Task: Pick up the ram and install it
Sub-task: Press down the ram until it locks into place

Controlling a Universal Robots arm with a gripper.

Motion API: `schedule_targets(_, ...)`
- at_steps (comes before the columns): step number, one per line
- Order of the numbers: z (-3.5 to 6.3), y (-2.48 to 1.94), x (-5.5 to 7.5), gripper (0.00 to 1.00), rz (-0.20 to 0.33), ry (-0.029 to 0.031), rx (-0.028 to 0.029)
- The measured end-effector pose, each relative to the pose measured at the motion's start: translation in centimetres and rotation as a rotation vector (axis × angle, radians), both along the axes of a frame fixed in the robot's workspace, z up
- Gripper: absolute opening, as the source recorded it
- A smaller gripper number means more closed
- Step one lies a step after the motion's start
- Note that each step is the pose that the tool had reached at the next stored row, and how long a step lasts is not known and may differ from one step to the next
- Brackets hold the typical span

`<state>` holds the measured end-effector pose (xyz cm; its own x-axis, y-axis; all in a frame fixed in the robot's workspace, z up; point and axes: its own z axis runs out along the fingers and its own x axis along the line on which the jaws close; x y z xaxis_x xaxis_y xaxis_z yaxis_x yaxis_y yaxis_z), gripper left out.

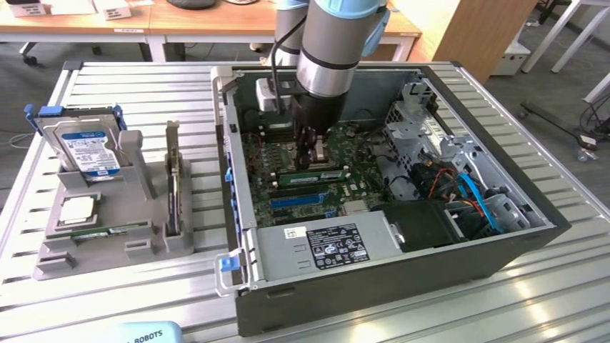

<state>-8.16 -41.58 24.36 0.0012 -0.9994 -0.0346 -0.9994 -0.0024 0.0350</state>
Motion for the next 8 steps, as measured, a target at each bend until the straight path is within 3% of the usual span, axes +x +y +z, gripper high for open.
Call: schedule_targets(8,-0.24,0.00,0.01,0.10,0.000,-0.0001,0.0000)
